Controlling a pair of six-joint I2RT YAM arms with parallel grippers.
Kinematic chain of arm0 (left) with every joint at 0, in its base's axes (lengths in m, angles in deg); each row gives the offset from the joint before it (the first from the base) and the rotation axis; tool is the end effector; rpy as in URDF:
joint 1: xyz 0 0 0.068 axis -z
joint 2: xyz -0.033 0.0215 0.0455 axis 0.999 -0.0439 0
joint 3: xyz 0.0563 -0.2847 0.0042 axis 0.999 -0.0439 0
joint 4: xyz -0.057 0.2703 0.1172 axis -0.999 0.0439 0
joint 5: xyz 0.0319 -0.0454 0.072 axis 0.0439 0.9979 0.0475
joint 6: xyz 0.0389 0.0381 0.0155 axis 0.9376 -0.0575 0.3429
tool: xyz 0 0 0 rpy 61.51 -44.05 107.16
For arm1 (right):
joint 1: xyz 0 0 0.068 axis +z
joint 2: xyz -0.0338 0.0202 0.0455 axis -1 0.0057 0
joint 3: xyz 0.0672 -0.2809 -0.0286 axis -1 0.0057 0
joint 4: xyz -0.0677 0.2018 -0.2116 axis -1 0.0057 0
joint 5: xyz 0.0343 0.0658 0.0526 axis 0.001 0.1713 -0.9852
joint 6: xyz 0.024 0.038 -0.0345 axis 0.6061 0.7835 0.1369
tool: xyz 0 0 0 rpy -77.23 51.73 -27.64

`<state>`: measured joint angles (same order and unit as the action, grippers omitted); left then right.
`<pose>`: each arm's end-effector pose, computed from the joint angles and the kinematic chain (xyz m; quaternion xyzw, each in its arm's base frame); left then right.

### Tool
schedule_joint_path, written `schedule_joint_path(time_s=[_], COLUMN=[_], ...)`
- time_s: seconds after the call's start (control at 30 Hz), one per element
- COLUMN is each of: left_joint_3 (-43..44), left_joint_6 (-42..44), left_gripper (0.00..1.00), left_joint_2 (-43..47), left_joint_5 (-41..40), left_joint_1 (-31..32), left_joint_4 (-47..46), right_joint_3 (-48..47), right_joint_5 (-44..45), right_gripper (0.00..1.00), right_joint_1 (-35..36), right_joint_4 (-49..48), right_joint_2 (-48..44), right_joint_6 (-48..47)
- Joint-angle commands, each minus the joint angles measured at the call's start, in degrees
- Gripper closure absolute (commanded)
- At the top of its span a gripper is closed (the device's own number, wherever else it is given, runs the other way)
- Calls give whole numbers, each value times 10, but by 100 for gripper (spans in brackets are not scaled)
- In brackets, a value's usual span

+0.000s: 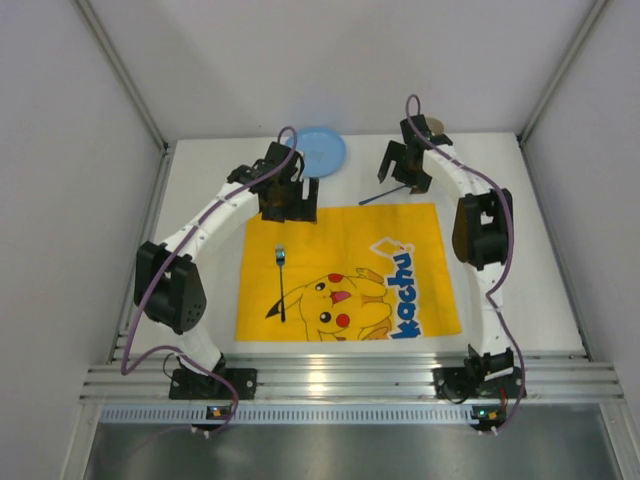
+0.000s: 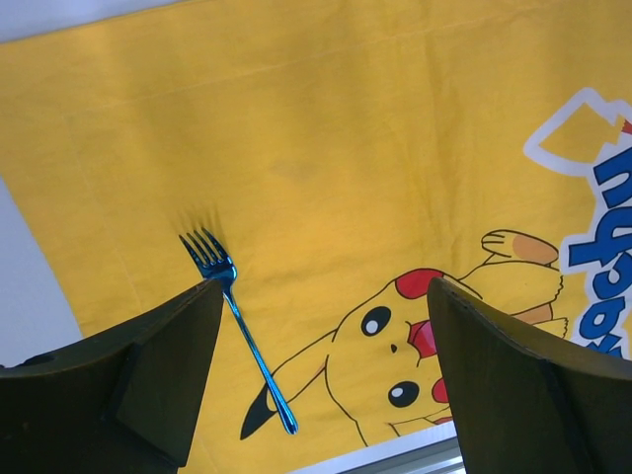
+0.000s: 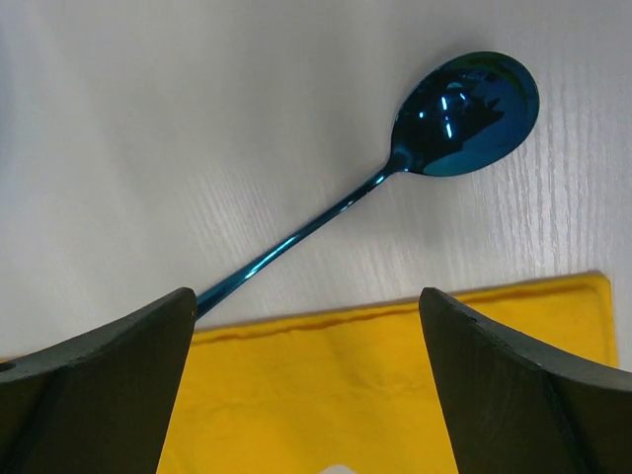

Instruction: Set the dinner table for one person

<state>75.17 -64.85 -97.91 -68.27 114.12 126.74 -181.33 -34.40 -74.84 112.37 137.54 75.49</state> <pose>0.3726 -0.1880 0.3019 0.0595 0.9563 -0.1259 0.2572 0.5403 0.1413 0.2135 0.1492 0.9511 0.0870 0.2560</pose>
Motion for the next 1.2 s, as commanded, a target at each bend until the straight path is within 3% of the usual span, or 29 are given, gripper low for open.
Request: schedule_joint_path(time_s=[0.0, 0.57, 0.77, 1.03, 1.13, 1.17], left_joint_3=[-6, 2, 13, 27, 29, 29], left_joint_6=[10, 17, 14, 9, 10, 10], left_gripper=[11, 11, 11, 11, 11, 12], left_joint_2=[22, 3, -15, -38, -43, -44], left_joint_5=[-5, -8, -1, 12, 15, 17], left_joint_1=[-6, -33, -45, -55, -59, -61], left_joint_4=[-21, -15, -16, -16, -14, -14], right_joint_3=[-57, -124, -216, -211, -203, -202], right_joint_5=[16, 27, 90, 144, 146, 146], right_gripper=[5, 7, 18, 23, 36, 46], right_joint_1=[-5, -14, -12, -14, -19, -21], right_joint_4=[7, 10, 90, 126, 124, 121], right_joint_2=[20, 119, 169, 188, 190, 190], right_joint_6=[11, 30, 8, -25, -23, -23])
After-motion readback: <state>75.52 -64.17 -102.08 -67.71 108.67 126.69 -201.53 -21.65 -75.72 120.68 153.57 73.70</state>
